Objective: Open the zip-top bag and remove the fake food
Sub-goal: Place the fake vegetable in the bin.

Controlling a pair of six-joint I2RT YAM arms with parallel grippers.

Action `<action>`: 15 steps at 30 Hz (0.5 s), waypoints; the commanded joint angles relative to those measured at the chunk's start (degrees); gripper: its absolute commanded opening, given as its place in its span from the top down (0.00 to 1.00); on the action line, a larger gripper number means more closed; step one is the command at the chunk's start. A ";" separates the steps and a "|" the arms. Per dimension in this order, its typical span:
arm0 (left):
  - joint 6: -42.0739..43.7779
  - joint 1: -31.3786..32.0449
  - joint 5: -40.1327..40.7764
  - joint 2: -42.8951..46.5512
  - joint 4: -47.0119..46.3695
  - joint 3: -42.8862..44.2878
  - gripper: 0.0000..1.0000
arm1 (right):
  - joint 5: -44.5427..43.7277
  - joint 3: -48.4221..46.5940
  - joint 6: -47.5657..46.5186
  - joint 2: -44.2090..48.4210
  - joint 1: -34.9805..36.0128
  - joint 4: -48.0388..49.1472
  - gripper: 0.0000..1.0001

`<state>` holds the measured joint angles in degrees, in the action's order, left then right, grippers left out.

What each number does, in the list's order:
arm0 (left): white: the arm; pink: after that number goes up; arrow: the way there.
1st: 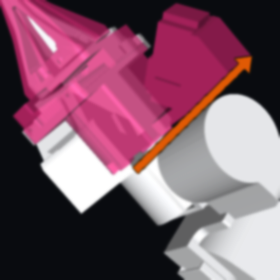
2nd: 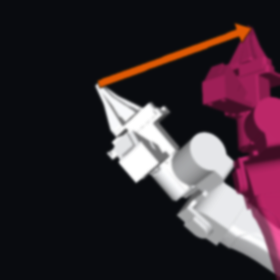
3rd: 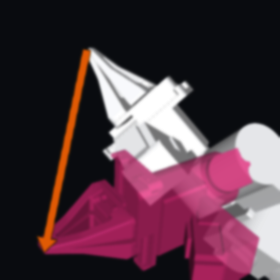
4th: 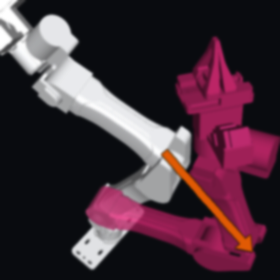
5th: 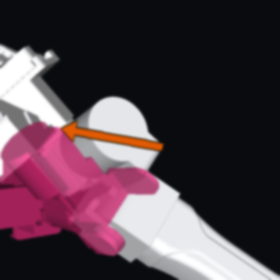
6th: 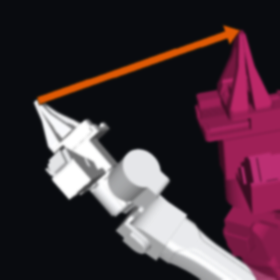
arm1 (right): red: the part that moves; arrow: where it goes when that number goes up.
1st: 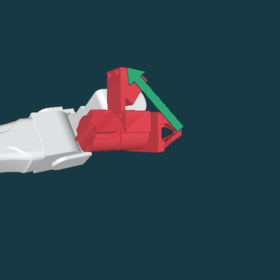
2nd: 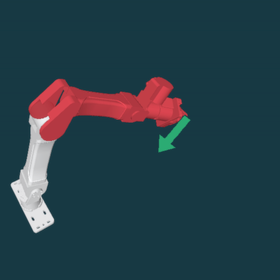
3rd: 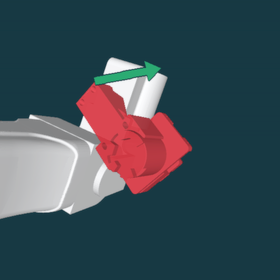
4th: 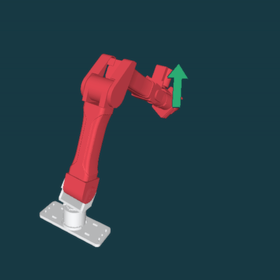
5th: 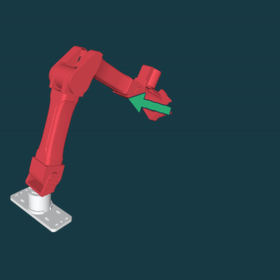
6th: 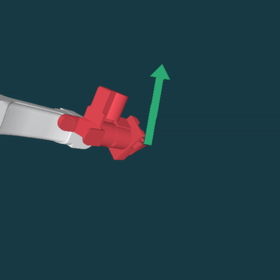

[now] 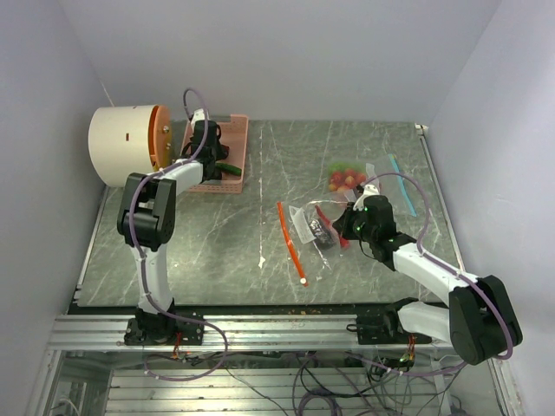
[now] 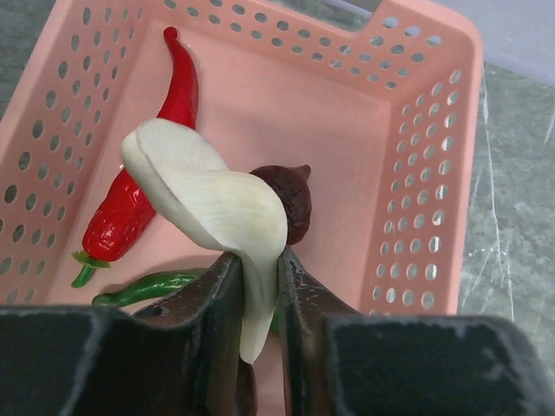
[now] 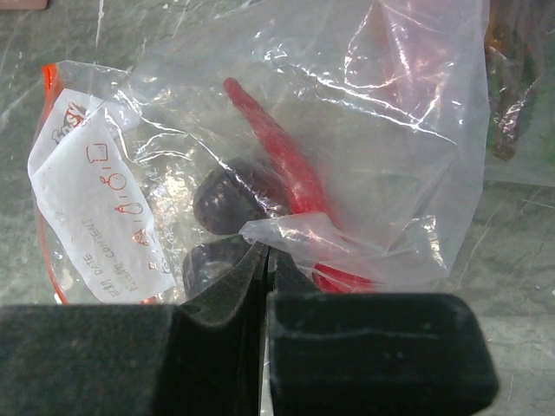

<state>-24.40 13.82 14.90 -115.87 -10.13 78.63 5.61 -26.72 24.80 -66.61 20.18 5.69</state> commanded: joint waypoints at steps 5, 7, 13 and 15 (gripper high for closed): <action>-0.78 -0.63 1.76 0.84 -1.29 0.84 0.25 | -1.06 -0.98 -1.22 -0.57 -0.56 -0.17 1.00; -1.14 -0.64 1.51 2.66 -3.10 -1.61 0.07 | -0.77 -0.93 -1.07 -0.74 -0.54 0.13 1.00; -1.21 -0.21 -1.19 9.69 -5.83 -9.21 0.05 | -0.18 -1.14 -0.80 -0.37 -0.60 -0.02 1.00; -0.46 1.18 0.19 13.19 -7.63 -13.69 0.06 | -0.33 -1.05 -0.73 0.14 -0.59 -0.13 1.00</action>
<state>-25.34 13.69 14.98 -109.67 -12.91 70.81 5.61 -26.79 24.53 -67.13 19.92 5.72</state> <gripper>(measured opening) 0.948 0.004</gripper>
